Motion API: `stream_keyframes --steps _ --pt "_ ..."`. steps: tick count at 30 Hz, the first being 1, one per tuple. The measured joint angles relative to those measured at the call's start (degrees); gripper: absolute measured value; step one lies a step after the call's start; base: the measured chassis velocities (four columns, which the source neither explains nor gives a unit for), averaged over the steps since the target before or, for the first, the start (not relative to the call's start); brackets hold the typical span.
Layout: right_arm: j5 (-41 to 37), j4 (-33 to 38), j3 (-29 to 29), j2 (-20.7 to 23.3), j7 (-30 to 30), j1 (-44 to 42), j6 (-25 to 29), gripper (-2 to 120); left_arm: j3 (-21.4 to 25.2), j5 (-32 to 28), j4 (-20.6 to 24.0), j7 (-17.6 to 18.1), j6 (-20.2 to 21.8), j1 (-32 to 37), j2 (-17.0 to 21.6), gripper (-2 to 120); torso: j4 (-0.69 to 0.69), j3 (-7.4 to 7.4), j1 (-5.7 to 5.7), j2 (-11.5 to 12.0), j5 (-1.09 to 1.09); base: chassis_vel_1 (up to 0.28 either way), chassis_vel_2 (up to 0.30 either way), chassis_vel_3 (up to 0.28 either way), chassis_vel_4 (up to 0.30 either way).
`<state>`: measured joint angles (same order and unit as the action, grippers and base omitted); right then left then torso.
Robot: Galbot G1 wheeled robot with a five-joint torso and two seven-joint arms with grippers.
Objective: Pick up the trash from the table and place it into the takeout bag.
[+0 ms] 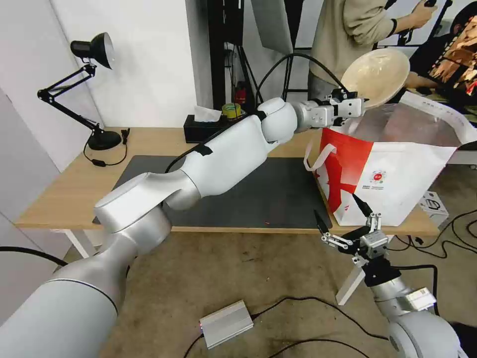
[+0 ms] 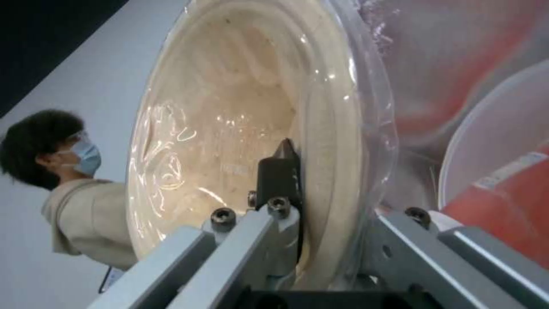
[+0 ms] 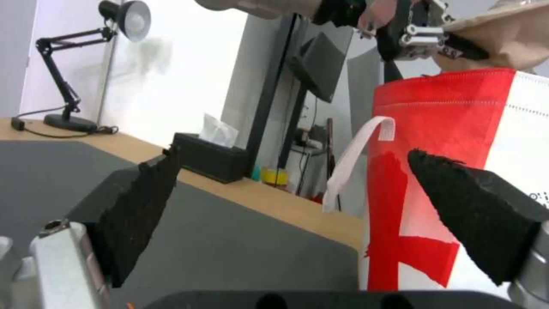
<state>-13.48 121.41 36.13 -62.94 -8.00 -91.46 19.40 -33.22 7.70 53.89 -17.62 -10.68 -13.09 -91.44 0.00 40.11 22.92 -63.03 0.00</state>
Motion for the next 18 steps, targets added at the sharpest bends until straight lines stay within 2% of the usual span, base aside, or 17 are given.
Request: stream_keyframes --steps 4,18 --pt "0.00 0.00 0.00 0.00 0.00 0.00 0.00 99 0.09 4.65 0.14 -0.81 -0.85 0.37 0.05 2 0.00 0.00 0.00 0.00 0.00 0.000 0.000 0.000 0.000" --pt "0.00 0.00 0.00 0.00 0.00 0.00 0.00 99 0.35 11.49 -0.11 -1.86 -2.58 1.05 0.10 2 0.00 0.00 0.00 0.00 0.00 0.000 0.000 0.000 0.000"
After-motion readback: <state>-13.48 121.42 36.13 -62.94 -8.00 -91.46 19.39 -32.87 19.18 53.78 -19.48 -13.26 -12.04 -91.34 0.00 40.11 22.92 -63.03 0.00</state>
